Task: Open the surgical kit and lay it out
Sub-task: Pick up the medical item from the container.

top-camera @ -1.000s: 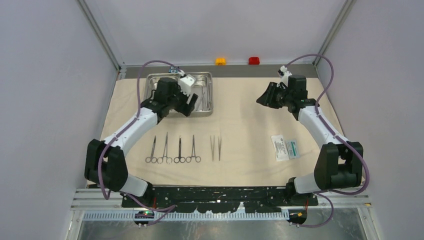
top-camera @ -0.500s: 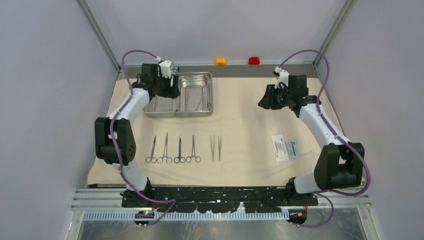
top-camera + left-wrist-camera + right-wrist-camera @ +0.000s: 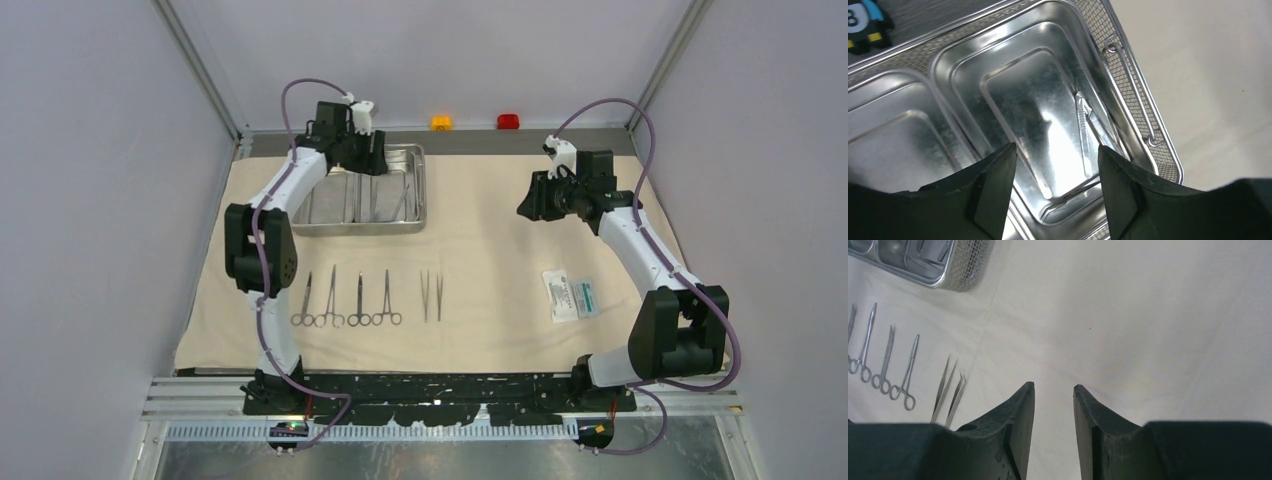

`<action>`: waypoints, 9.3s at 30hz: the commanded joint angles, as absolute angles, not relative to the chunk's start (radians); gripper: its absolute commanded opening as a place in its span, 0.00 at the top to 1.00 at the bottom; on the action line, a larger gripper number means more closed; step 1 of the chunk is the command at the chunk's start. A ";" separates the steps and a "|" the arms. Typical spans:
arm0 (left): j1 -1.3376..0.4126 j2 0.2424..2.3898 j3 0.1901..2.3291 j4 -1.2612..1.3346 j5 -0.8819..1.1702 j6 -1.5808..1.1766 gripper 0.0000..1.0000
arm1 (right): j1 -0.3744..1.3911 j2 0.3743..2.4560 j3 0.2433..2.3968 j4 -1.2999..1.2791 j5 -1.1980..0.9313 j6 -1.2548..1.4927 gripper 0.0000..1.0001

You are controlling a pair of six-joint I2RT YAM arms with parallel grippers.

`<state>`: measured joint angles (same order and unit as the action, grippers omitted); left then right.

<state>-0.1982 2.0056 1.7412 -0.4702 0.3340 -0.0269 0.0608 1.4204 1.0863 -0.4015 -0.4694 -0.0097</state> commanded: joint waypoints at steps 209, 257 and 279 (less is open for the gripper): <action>-0.308 2.592 2.411 -0.733 -0.011 -0.057 0.81 | 0.037 1.674 1.184 -0.561 -0.664 -0.156 0.60; -0.270 2.682 2.524 -0.698 -0.011 -0.136 0.90 | 0.038 1.682 1.183 -0.556 -0.671 -0.143 0.60; -0.263 2.657 2.593 -0.663 0.019 -0.184 1.00 | 0.037 1.681 1.184 -0.555 -0.678 -0.140 0.60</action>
